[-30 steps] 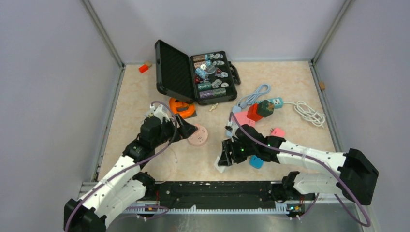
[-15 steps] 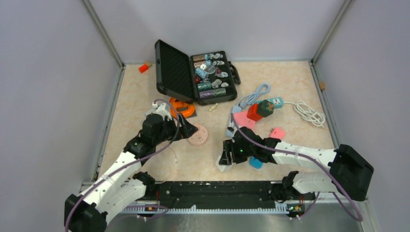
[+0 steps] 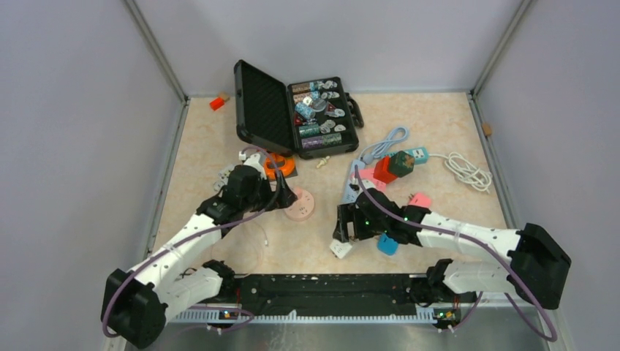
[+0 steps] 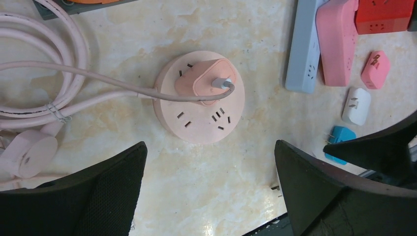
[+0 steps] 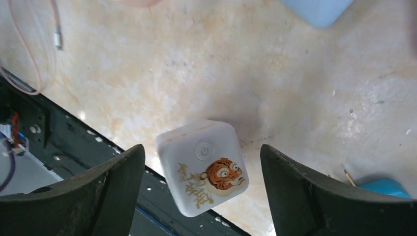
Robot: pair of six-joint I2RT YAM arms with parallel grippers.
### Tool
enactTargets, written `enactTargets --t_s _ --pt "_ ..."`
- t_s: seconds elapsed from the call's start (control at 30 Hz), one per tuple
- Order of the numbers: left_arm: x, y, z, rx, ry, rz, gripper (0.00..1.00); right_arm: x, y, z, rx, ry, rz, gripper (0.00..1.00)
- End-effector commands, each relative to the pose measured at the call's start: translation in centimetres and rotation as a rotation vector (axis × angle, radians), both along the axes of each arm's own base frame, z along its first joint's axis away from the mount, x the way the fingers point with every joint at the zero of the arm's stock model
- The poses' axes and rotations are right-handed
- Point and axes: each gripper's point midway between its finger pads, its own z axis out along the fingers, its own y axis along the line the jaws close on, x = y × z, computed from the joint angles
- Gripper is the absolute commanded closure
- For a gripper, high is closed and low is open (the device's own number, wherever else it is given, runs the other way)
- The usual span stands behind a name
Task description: Pull the plug off the socket
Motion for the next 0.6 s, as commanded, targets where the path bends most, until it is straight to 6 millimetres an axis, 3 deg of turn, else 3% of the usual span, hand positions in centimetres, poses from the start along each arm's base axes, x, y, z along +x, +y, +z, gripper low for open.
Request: enactTargets --t_s 0.0,0.13,0.27,0.4,0.57 --pt "1.4 -0.7 1.0 0.04 -0.053 -0.006 0.01 3.6 1.8 6.4 0.087 -0.187 -0.03 0.18" --pt "2.5 -1.0 0.5 0.091 -0.08 0.023 0.01 5.2 3.4 9.2 0.137 -0.264 -0.024 0.22" --pt "3.4 -1.0 0.1 0.111 -0.057 0.101 0.04 6.8 4.7 10.0 0.14 -0.278 -0.062 0.3" --pt "3.6 -1.3 0.1 0.011 0.031 0.303 0.07 8.4 4.4 8.4 0.098 -0.227 -0.198 0.42" --pt "4.1 -1.0 -1.0 0.052 0.056 0.431 0.11 8.8 5.3 7.0 0.158 -0.153 -0.246 0.55"
